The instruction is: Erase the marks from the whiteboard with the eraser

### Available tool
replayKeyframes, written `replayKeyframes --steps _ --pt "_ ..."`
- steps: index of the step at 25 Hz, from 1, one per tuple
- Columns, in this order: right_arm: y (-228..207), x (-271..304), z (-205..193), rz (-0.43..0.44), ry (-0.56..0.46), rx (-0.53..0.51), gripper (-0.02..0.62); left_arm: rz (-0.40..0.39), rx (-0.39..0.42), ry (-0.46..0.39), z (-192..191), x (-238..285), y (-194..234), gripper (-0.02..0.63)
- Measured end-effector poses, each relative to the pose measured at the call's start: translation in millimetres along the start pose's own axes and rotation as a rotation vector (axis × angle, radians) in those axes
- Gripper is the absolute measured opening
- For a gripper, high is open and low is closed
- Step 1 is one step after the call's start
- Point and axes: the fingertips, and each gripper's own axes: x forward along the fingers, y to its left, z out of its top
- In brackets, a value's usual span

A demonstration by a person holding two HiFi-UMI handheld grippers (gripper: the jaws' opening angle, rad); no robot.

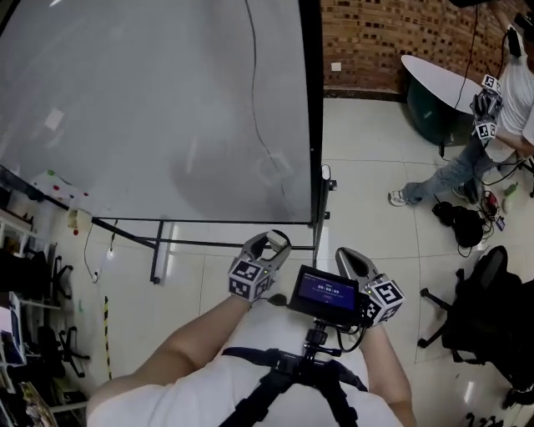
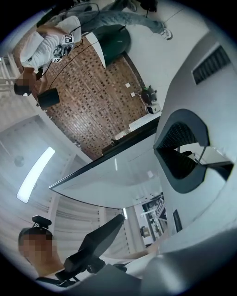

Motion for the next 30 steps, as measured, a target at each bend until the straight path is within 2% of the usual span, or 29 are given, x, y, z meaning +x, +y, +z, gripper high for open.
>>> replayKeyframes --steps 4,9,13,22,25,30 --pt "-17.8 1.8 4.4 0.069 0.047 -0.008 0.02 0.113 -0.064 0.014 -12.7 24.3 9.9 0.259" --pt "-41.7 3.9 5.0 0.107 0.058 0.036 0.02 0.165 -0.153 0.075 -32.6 65.1 10.1 0.259" --pt "-56.4 -7.6 9.1 0.104 0.066 0.071 0.02 0.232 -0.248 0.12 -35.6 93.3 11.0 0.259" --pt "-63.0 -20.0 11.9 0.042 0.066 0.075 0.02 0.299 -0.298 0.151 -34.1 100.8 28.5 0.259" --pt "-60.1 -17.0 16.1 0.05 0.061 0.067 0.02 0.299 -0.301 0.127 -23.7 96.9 28.1 0.259" --pt "-55.9 -14.7 17.1 0.07 0.056 0.067 0.02 0.281 -0.288 0.0 23.9 79.8 13.8 0.259"
